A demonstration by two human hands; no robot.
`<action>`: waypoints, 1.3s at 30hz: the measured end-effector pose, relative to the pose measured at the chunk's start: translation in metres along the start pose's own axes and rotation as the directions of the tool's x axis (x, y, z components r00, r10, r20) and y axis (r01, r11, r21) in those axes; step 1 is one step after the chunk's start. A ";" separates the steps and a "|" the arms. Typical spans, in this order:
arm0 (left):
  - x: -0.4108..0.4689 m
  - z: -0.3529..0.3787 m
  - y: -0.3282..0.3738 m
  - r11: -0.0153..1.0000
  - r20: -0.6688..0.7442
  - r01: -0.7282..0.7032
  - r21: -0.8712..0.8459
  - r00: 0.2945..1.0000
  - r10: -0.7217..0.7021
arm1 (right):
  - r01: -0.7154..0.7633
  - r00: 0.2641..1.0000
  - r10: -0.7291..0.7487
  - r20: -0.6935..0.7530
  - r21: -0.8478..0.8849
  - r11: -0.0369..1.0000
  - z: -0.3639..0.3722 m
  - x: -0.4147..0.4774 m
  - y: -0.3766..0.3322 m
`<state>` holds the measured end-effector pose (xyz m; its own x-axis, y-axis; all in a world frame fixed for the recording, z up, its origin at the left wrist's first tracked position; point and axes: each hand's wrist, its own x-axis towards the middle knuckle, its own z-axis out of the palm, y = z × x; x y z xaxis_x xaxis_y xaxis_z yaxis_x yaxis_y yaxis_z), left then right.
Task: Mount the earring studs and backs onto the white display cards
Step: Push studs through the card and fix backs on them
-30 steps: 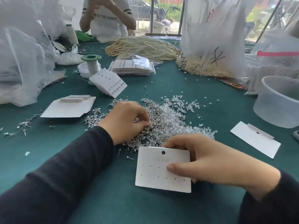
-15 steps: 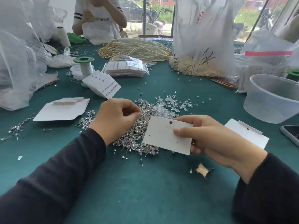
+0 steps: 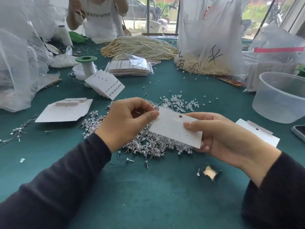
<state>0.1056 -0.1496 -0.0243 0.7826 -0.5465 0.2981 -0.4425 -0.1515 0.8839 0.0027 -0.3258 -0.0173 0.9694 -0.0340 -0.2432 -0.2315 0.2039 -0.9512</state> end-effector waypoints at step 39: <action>-0.006 0.003 0.007 0.898 0.024 -0.321 0.300 0.944 0.329 | -0.013 0.999 0.011 0.031 0.097 0.995 -0.002 0.002 0.000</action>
<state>0.0966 -0.1502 -0.0211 0.5824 -0.5856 0.5638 -0.7801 -0.2075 0.5903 0.0043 -0.3277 -0.0186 0.9689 -0.0018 -0.2473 -0.2355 0.2987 -0.9248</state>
